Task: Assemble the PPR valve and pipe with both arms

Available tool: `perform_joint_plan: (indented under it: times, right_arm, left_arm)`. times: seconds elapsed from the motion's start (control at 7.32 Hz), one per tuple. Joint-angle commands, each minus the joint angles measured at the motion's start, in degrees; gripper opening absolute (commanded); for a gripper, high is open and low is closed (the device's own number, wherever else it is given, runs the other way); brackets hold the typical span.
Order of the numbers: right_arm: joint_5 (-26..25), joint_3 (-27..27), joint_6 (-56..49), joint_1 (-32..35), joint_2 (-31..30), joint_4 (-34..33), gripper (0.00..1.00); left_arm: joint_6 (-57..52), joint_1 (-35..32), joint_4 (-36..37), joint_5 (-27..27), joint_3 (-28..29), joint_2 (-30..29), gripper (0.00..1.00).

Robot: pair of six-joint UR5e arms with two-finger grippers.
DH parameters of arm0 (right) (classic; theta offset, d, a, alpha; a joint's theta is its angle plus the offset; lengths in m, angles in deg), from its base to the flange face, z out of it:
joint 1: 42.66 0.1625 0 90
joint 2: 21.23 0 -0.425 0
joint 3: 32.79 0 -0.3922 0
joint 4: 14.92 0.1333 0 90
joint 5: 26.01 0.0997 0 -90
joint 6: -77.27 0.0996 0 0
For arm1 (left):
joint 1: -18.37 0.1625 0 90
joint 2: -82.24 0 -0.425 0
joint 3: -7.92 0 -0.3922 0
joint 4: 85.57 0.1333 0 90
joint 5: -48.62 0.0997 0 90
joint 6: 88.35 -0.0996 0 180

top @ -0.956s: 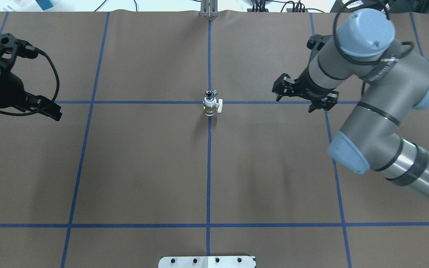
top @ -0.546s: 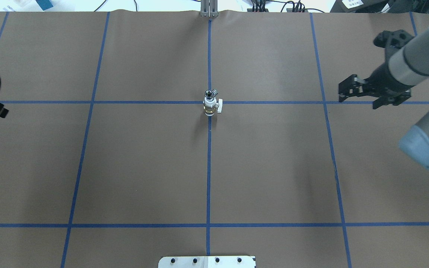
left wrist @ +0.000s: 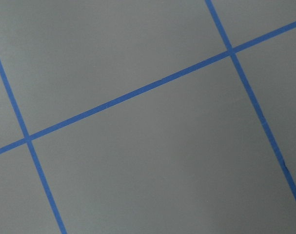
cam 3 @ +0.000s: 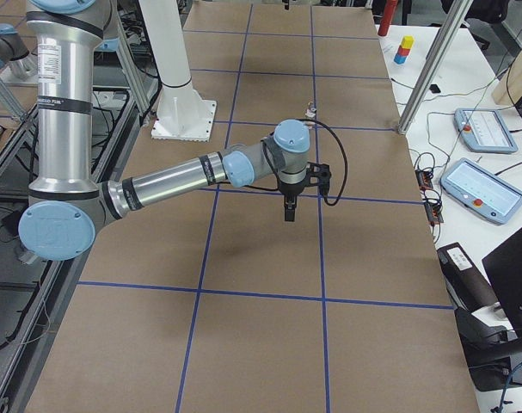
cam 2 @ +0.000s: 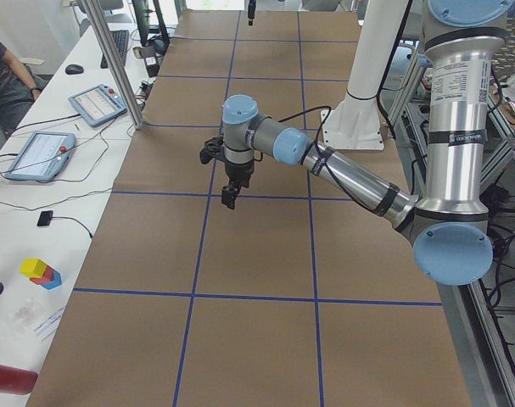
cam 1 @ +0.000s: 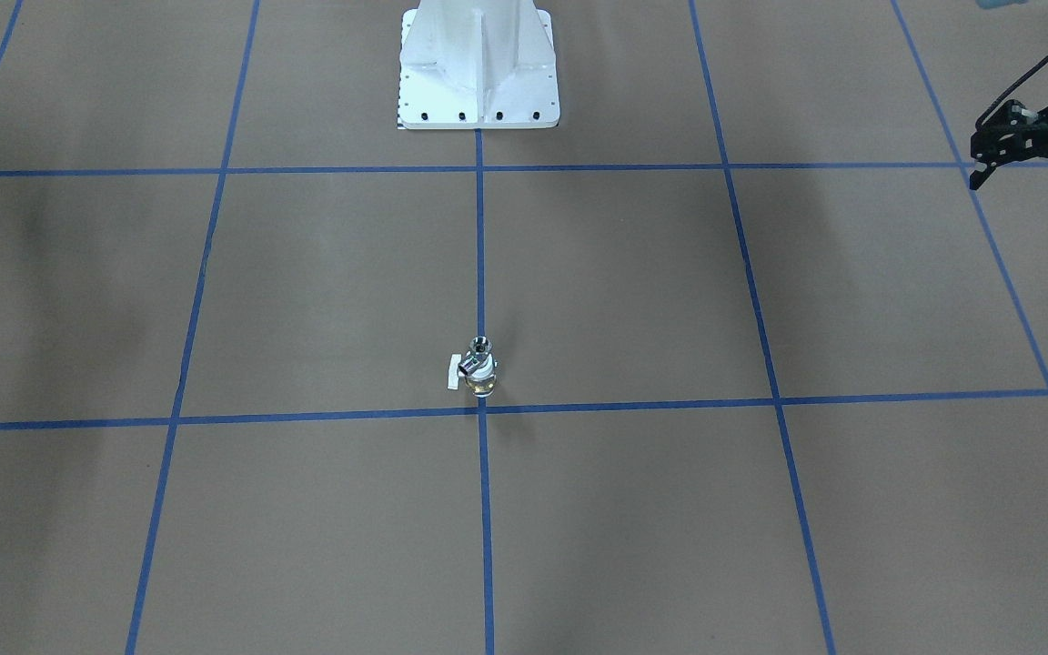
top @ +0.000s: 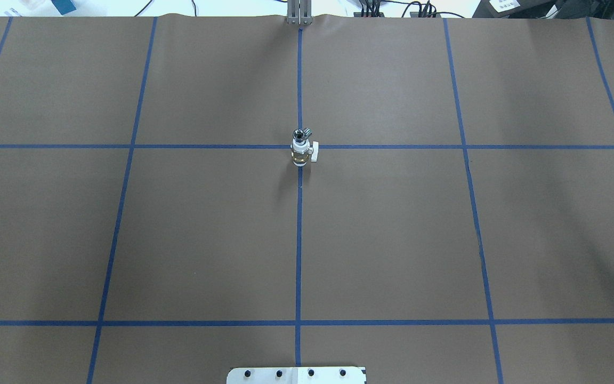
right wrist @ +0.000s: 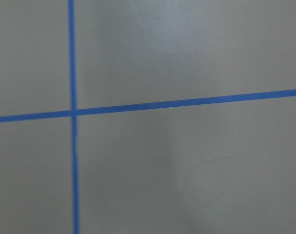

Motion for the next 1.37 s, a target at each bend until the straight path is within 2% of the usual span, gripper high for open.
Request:
perform_joint_plan:
  times: [0.0,0.27,0.55,0.68,0.82,0.96,1.09,1.23]
  right_arm:
    - [0.7,-1.09,-8.81,4.04,-2.98,-0.34,1.0]
    - [0.7,-2.67,-14.96,7.01,-4.04,-0.34,1.0]
    - [-0.53,-3.47,-15.78,8.79,-3.52,-0.78,1.0]
    - [-0.97,-3.04,-15.87,9.32,-3.17,-3.92,1.0]
    - [-0.97,-2.86,-16.22,9.32,-2.03,-5.6,1.0]
    - [-0.97,-2.77,-16.22,8.8,-1.5,-6.75,1.0]
    - [-0.97,-2.59,-16.22,8.71,-0.45,-8.5,1.0]
    - [-1.06,-2.94,-16.22,8.36,2.09,-11.65,1.0]
  left_arm:
    - [-3.7,-1.84,1.71,-0.09,0.35,0.27,1.0]
    - [-3.7,-3.33,2.25,-0.17,0.96,0.62,1.0]
    - [-3.62,-4.74,3.21,-2.19,1.14,0.98,1.0]
    - [-3.53,-4.83,3.22,-2.37,1.49,1.33,1.0]
    - [-3.61,-7.27,3.3,-5.24,2.63,2.37,1.0]
    - [-4.22,-11.12,2.61,-11.1,8.47,2.38,1.0]
    - [-11.89,-14.55,1.82,-12.81,13.49,1.86,1.0]
    - [-15.53,-15.54,1.98,-12.14,14.15,1.6,1.0]
